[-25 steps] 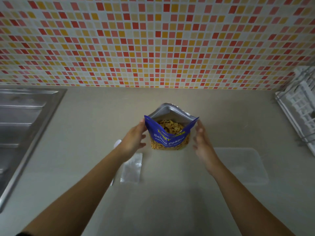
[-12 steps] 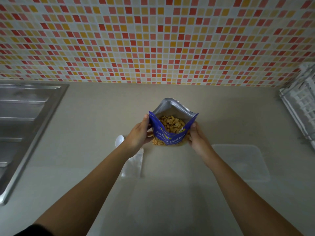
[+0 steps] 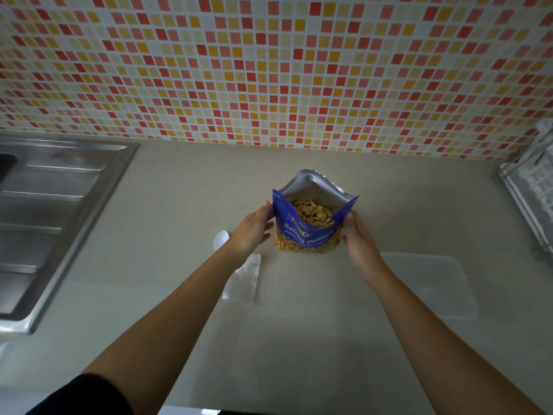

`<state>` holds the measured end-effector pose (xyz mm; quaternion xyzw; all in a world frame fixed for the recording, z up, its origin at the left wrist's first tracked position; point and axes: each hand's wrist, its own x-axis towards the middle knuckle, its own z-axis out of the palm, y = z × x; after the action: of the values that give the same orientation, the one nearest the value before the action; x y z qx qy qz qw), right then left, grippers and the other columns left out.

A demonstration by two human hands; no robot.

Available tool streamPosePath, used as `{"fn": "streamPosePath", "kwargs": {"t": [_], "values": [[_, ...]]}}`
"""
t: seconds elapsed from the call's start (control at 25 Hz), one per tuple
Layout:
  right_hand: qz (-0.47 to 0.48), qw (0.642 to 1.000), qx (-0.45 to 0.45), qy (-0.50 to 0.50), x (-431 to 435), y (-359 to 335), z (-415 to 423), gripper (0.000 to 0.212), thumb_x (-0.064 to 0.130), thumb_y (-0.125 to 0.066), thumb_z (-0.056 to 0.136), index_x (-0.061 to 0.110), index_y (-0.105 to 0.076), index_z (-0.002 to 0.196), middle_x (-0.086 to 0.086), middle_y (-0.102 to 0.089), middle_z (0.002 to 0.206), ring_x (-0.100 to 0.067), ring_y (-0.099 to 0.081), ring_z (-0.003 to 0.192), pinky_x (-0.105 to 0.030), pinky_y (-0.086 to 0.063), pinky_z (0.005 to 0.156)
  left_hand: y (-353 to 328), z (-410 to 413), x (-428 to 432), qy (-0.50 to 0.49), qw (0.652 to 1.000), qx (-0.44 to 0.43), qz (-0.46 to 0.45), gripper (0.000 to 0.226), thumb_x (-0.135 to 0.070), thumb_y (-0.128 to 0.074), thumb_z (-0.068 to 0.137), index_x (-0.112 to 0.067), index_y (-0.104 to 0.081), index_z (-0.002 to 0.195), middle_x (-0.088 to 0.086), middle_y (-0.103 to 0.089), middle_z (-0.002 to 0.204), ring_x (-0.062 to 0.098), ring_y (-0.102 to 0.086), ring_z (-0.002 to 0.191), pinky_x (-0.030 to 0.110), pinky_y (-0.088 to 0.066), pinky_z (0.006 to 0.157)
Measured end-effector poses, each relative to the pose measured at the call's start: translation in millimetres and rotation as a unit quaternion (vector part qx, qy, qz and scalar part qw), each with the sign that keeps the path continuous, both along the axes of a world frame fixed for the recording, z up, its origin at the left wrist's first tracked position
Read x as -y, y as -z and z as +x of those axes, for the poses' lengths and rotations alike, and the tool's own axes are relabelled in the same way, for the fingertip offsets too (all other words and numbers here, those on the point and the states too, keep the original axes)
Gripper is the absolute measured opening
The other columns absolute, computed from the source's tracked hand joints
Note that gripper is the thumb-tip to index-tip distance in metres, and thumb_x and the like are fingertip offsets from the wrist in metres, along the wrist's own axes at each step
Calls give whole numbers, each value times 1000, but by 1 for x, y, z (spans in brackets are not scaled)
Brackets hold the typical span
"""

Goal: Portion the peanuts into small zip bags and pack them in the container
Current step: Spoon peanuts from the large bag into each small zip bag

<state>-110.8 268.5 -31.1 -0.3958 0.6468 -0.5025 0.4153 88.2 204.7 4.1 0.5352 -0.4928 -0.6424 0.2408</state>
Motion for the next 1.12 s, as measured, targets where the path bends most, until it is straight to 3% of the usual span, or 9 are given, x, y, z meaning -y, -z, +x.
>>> {"fn": "streamPosePath", "kwargs": {"t": [0.08, 0.16, 0.28, 0.36, 0.48, 0.56, 0.76, 0.92, 1.12], "values": [[-21, 1000, -10, 11, -3, -2, 4, 37, 40, -33, 95, 22, -50, 123, 20, -53, 95, 10, -51, 86, -13, -41, 81, 1, 3, -2, 1, 1000, -4, -19, 52, -44, -24, 100, -15, -45, 137, 0, -48, 141, 19, -46, 129, 32, -37, 104], [-31, 999, -13, 20, -9, -5, 10, 35, 24, -33, 101, 16, -43, 133, 18, -52, 116, 19, -48, 100, -1, -35, 85, 3, 8, -5, -13, 999, -4, -30, 51, -42, -27, 100, -12, -45, 138, 1, -49, 140, 17, -47, 128, 30, -37, 104], [-12, 998, -7, 55, -23, -6, 17, 44, 21, -34, 100, 11, -29, 143, 0, -36, 146, -1, -36, 128, -8, -28, 97, 12, 23, -10, -57, 997, 27, -53, 48, -39, -33, 99, -10, -51, 132, 3, -56, 132, 16, -54, 120, 30, -41, 103], [21, 995, -36, 91, -36, 4, 25, 47, 23, -35, 100, 7, -26, 144, -7, -30, 150, -14, -31, 136, -16, -22, 103, 18, 38, -17, -69, 988, 98, -101, 41, -37, -40, 98, -12, -59, 124, 2, -63, 119, 16, -58, 111, 30, -43, 100], [44, 986, -141, 72, -69, 33, 53, 51, 27, -38, 98, 1, -31, 141, -16, -35, 146, -24, -33, 136, -20, -19, 106, 30, 60, -30, -14, 945, 266, -191, 32, -27, -51, 94, -13, -61, 121, 3, -66, 112, 15, -60, 98, 16, -38, 86], [45, 974, -224, -7, -89, 52, 76, 62, 38, -33, 91, -1, -34, 138, -18, -38, 144, -28, -35, 134, -21, -19, 108, 40, 71, -33, 38, 920, 318, -226, 31, -22, -56, 91, -14, -61, 121, 6, -66, 114, 18, -60, 94, 18, -38, 83], [52, 858, -481, -175, -100, 82, 100, 62, 39, -35, 86, 1, -44, 134, -15, -45, 141, -25, -42, 131, -36, -28, 106, 55, 79, -12, 213, 810, 435, -331, 38, -31, -57, 90, -23, -57, 126, 0, -56, 129, 27, -45, 120, 37, -37, 95], [76, 823, -538, -166, -100, 84, 103, 64, 43, -35, 85, 4, -45, 135, -10, -45, 143, -21, -41, 132, -33, -21, 107, 52, 72, 2, 306, 743, 483, -347, 36, -42, -53, 89, -27, -57, 122, -3, -57, 122, 21, -42, 119, 34, -33, 92], [77, 812, -555, -167, -100, 85, 103, 65, 43, -35, 85, 5, -44, 136, -10, -43, 144, -21, -40, 133, -33, -20, 109, 54, 73, 6, 317, 731, 481, -366, 25, -40, -53, 90, -25, -61, 108, -4, -61, 108, 20, -46, 112, 34, -31, 85]]}}
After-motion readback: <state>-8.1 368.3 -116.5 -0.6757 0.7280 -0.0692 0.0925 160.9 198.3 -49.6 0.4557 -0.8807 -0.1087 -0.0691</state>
